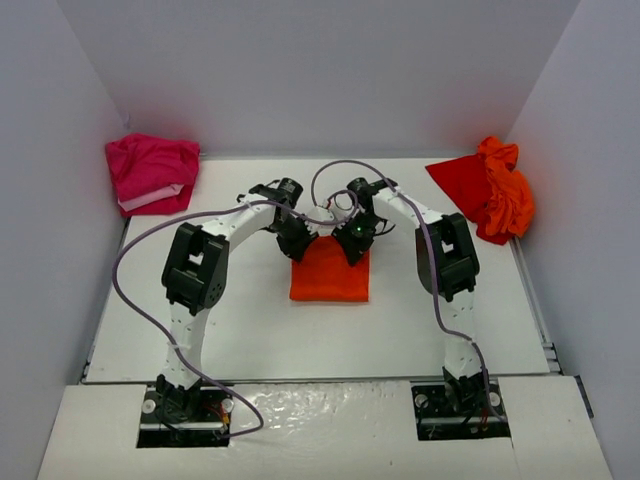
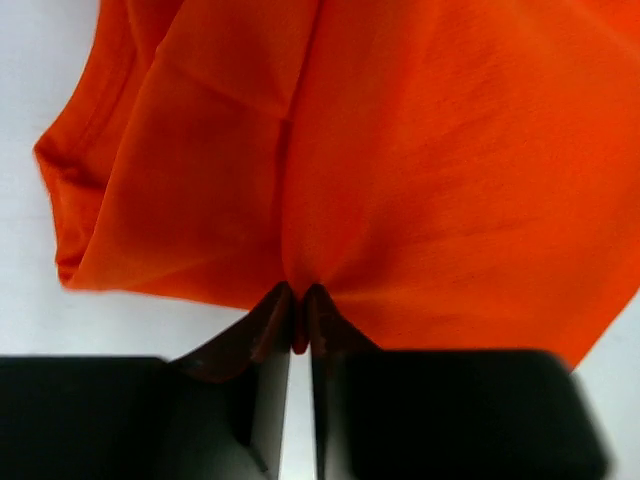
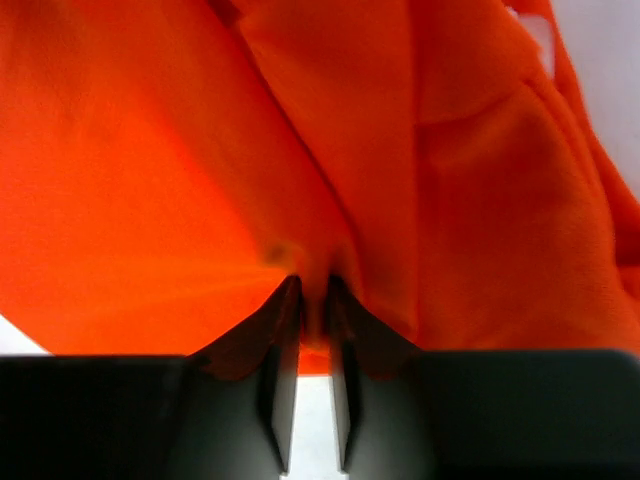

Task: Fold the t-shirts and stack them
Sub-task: Fold the long partially folded tshirt into a neat square, then smooth out wrinkles on the folded tshirt

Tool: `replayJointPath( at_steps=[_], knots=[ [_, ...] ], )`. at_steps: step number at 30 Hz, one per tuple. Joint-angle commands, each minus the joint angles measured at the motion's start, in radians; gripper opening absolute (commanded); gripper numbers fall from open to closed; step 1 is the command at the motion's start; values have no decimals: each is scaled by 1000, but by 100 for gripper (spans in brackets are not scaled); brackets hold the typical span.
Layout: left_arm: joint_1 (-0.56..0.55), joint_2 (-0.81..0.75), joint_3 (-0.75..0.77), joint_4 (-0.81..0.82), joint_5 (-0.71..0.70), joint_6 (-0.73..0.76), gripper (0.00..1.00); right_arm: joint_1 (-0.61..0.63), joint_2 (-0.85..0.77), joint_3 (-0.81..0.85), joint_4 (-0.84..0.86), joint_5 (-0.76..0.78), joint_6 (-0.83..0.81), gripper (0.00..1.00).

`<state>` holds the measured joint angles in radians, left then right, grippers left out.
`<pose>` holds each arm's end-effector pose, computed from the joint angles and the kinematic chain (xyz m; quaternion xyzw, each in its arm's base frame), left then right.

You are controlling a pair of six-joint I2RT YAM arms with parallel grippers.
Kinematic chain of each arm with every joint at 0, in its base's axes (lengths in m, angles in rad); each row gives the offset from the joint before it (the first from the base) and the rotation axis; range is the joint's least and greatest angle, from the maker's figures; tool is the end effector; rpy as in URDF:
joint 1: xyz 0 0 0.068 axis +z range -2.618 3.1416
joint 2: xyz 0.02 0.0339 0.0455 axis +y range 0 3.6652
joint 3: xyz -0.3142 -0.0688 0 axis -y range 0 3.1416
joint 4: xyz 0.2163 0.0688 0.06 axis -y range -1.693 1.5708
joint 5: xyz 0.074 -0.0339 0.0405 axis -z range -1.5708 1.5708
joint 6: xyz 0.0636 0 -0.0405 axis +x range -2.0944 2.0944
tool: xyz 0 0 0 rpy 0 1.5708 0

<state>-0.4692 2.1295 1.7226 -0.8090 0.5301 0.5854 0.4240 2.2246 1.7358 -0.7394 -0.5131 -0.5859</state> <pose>0.3901 -0.2338 0.2286 0.5180 0.7976 -0.2475 0.1850 0.4189 0.2233 0.1924 -0.4989 0.8132 0.2359 0.1846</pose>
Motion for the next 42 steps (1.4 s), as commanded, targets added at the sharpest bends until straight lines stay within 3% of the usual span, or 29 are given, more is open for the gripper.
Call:
replayJointPath(
  at_steps=[1,3,6,9,16,21,25,27,30,31,32,33,35,42],
  knots=[
    [46,-43,-33,228,-196,-188,19,-11,-49,33,109,126,26,20],
    [50,-60,-44,281,-258,-240,48,-12,-71,33,120,139,28,23],
    [52,-102,-58,350,-321,-286,56,-13,-138,30,133,163,41,32],
    [55,-183,-44,333,-340,-307,59,-12,-202,23,129,174,52,37],
    [69,-335,6,225,-321,-333,74,-13,-389,-28,110,146,70,61],
    [87,-326,42,64,-227,-383,83,-43,-465,-140,101,114,77,78],
    [146,-274,18,-22,-78,-446,86,-108,-488,-244,97,4,84,79],
    [162,-295,-59,12,-3,-462,85,-138,-501,-292,95,-106,86,72],
    [178,-339,-146,42,132,-441,78,-139,-521,-348,89,-227,75,58],
    [177,-353,-161,43,165,-439,65,-135,-514,-357,87,-251,73,41],
    [177,-367,-172,39,201,-439,45,-127,-502,-363,84,-268,72,17],
    [176,-377,-181,43,228,-443,27,-123,-488,-367,81,-284,71,3],
    [175,-383,-193,59,261,-454,1,-118,-462,-375,75,-310,65,0],
    [166,-327,-169,24,457,-425,0,-70,-399,-354,29,-383,22,0]
  ],
)
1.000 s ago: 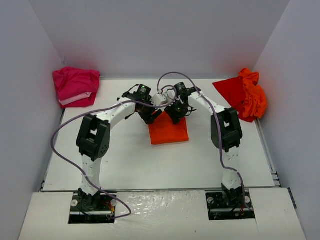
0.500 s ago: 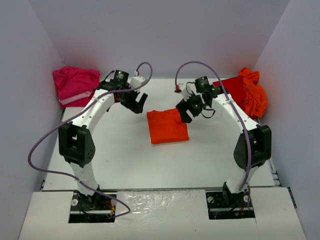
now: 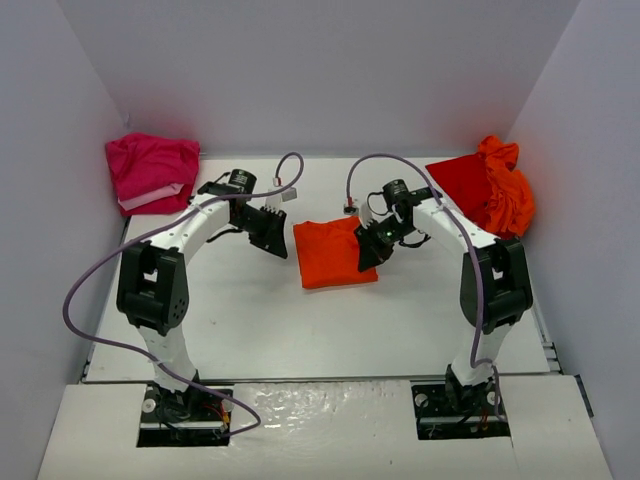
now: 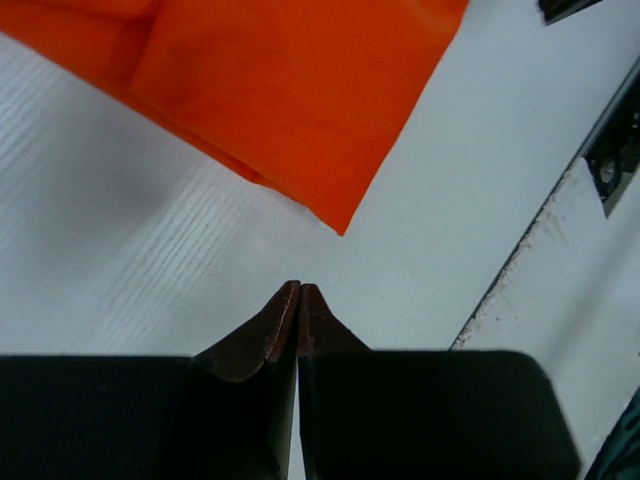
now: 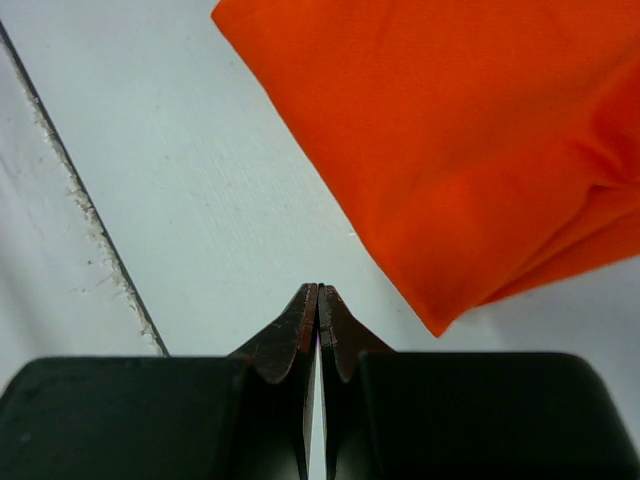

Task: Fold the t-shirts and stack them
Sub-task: Smooth out wrinkles on the folded tshirt

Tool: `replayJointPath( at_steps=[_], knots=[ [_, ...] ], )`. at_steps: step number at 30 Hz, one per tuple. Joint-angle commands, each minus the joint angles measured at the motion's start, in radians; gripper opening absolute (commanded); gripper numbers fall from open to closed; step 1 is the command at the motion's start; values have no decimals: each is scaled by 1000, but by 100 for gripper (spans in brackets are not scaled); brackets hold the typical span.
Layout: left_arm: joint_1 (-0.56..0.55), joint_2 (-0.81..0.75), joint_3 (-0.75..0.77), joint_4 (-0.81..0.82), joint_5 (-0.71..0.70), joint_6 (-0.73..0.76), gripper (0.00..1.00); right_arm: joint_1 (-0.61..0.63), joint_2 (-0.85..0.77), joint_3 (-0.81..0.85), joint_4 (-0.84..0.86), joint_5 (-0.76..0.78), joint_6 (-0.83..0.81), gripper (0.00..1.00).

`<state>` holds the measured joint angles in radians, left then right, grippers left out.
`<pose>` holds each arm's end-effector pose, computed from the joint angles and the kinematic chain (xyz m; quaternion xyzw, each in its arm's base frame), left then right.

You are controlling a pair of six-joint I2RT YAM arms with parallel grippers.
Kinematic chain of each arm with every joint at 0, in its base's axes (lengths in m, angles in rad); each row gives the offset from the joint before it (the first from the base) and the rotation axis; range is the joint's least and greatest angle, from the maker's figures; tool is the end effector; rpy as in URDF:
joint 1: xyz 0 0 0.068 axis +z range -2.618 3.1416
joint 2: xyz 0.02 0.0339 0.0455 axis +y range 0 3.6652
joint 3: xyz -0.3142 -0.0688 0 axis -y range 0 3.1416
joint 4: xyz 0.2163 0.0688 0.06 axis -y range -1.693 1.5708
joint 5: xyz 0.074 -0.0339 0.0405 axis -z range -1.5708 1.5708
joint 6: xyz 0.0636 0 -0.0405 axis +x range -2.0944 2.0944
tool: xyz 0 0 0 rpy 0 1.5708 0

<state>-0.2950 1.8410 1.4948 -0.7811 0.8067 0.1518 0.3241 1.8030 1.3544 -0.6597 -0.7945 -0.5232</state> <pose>0.3486 -0.1539 0.2928 0.2830 0.8558 -0.3964 0.1744 0.3326 0.1596 0.2734 -0.4498 0.7818 0.3537 0.2477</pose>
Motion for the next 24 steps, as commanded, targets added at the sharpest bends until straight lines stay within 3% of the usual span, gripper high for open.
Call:
replayJointPath(
  at_steps=[1,7,12,15,24],
  knots=[
    [-9,-31,82,-9,213,2,0,42,39,51,-72,-110,-52,0],
    [-43,83,219,-73,360,20,0,51,210,161,-201,-205,-154,0],
    [-114,264,419,-336,414,205,0,57,309,198,-247,-215,-195,0],
    [-162,360,507,-398,424,250,0,59,323,199,-245,-196,-202,0],
    [-211,566,577,-470,398,286,0,56,371,191,-203,-132,-164,0]
  ],
)
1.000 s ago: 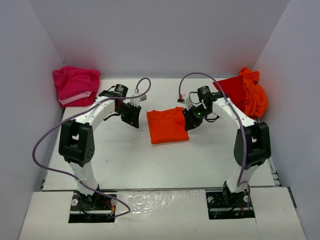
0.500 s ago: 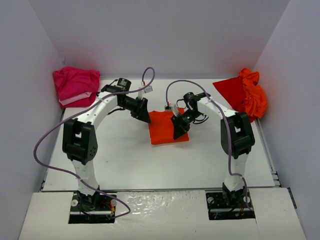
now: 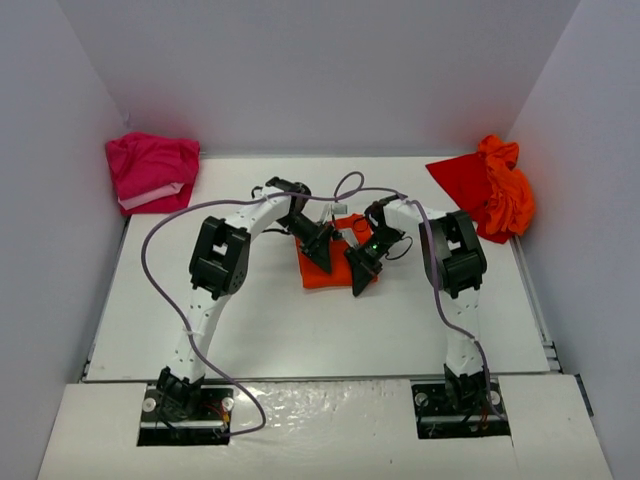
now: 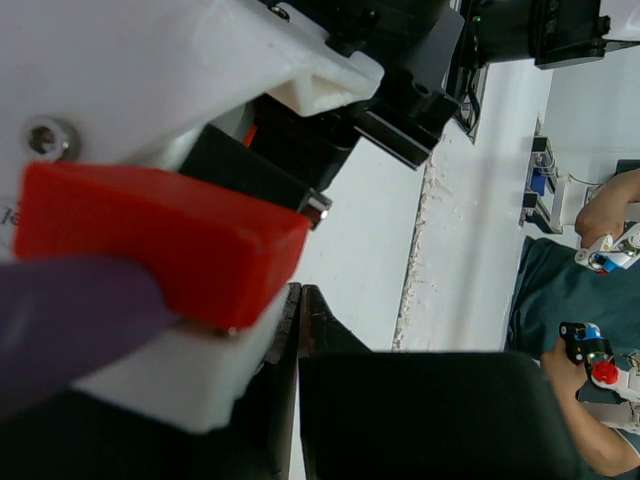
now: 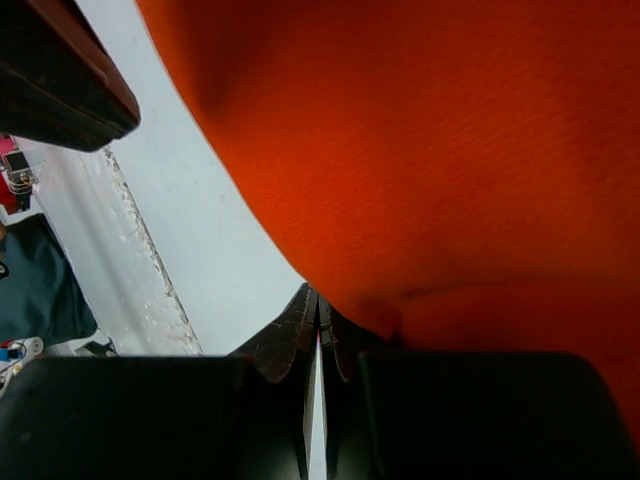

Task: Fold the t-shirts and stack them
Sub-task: Smooth out wrinkles on the folded tshirt

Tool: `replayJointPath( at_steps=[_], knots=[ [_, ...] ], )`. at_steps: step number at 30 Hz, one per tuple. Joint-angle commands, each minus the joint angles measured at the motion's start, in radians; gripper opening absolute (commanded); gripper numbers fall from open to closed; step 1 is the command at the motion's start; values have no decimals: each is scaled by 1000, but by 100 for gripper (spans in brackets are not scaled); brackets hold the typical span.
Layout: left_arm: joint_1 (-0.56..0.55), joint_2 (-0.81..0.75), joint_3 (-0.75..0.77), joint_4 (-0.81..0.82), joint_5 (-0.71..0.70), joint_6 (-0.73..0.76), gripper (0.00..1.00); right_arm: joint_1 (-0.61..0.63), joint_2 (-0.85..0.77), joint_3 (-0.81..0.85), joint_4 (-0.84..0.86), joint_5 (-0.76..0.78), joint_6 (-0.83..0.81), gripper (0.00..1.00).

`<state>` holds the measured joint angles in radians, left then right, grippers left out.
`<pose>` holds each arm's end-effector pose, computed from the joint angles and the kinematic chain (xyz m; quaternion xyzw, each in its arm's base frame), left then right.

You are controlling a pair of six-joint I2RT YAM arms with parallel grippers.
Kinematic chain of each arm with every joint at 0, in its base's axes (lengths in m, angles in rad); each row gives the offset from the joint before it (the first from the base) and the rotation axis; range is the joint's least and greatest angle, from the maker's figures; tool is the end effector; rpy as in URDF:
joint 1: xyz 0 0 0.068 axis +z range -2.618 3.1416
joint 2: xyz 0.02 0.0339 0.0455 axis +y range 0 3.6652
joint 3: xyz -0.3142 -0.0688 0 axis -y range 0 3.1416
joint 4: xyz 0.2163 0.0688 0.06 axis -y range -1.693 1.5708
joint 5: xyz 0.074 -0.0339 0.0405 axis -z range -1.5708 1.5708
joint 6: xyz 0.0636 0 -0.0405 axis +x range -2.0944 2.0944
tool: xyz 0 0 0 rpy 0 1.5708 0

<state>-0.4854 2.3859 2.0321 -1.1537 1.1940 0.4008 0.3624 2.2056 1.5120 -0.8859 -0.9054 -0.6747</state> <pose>0.3957 -0.2756 0.2131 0.3705 0.7392 -0.5625 0.0024 0.3657 0.1921 0.1611 -0.4440 0.7820 0.4327 0.0642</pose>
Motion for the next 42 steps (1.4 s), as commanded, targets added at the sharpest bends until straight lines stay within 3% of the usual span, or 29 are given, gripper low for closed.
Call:
replayJointPath(
  at_steps=[1,11,25,34,39,42],
  knots=[
    [-18,41,44,-93,2,27,0,18,-30,37,30,-15,-1,0],
    [-15,128,77,-80,-56,-30,0,15,-4,32,94,58,90,0],
    [-22,305,220,-205,-59,9,0,21,3,31,157,143,176,0],
    [-19,98,152,-149,-100,12,0,48,-66,25,182,166,179,0],
    [-3,-111,101,-111,-169,7,4,61,-163,40,176,169,178,2],
    [20,-232,42,-67,-236,-26,29,57,-244,50,166,194,166,29]
  ],
)
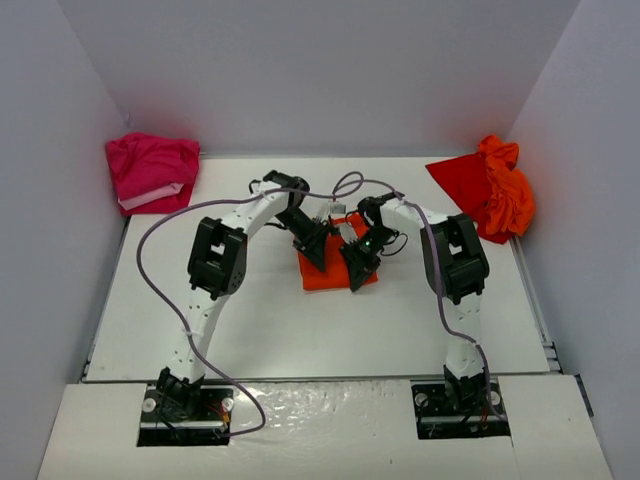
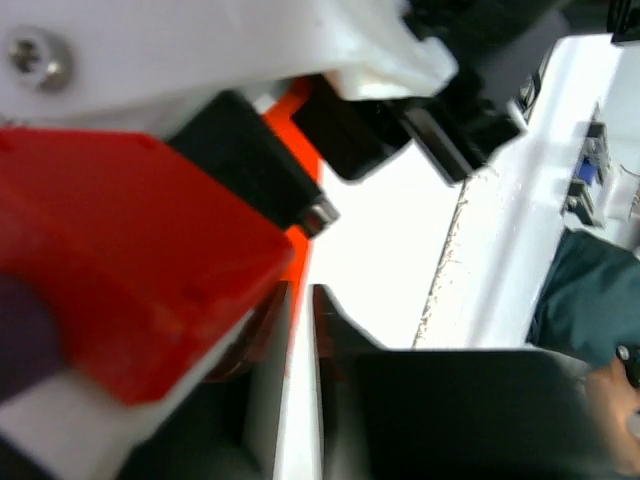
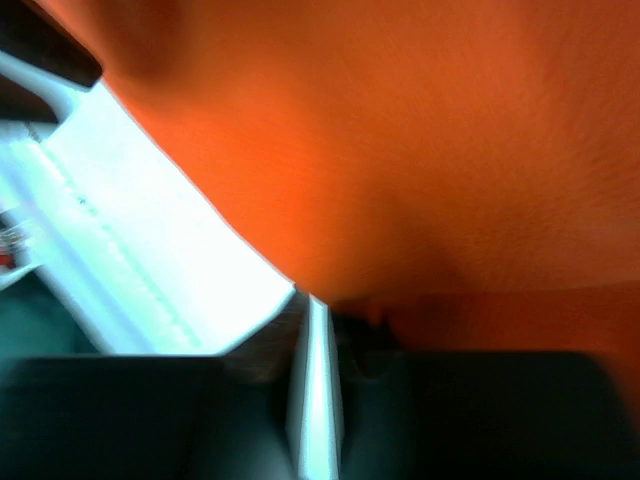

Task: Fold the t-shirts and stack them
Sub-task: Smooth out wrinkles on the folded tshirt

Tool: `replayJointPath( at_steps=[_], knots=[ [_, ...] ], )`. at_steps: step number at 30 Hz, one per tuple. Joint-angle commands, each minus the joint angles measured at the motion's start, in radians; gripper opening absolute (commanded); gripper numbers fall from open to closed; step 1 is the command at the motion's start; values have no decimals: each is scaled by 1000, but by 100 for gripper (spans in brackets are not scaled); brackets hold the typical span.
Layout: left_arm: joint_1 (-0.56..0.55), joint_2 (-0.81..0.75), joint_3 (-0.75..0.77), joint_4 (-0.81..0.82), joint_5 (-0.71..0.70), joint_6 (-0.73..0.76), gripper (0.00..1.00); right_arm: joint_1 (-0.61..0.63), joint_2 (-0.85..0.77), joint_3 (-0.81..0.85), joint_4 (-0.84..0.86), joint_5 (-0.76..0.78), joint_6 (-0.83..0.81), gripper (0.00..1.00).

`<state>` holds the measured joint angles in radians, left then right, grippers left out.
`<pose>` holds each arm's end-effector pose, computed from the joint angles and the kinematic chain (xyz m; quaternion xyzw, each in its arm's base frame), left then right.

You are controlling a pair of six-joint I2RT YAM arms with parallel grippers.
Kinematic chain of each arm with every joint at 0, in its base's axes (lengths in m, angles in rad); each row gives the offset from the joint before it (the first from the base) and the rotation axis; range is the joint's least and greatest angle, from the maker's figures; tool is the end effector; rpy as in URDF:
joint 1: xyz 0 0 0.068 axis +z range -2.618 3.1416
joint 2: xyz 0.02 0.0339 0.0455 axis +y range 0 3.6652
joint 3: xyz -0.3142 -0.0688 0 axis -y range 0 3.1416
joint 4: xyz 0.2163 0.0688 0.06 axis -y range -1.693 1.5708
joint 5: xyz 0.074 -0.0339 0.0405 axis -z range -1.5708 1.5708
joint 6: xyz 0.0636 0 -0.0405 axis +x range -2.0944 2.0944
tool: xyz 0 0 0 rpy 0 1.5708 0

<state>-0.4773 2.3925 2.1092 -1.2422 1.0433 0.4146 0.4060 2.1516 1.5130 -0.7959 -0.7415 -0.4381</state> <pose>0.4005 -0.2690 0.2187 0.3840 0.7771 -0.4986 0.0040 0.3673 0.2047 0.1756 -0.4034 0.8382 0.3604 0.0693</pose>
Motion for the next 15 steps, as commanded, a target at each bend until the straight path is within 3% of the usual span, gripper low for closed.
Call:
replayJointPath(
  at_steps=[1,3,8,15],
  knots=[
    [21,-276,-64,40,-100,-49,38,12,-214,50,69,42,-77,38],
    [41,-332,-112,80,-114,-74,47,4,-253,47,51,65,-83,46],
    [117,-369,-273,170,-97,-112,62,-46,-348,38,35,89,-103,53],
    [255,-265,-319,252,-54,-199,67,-148,-296,67,40,-24,-73,53]
  ],
)
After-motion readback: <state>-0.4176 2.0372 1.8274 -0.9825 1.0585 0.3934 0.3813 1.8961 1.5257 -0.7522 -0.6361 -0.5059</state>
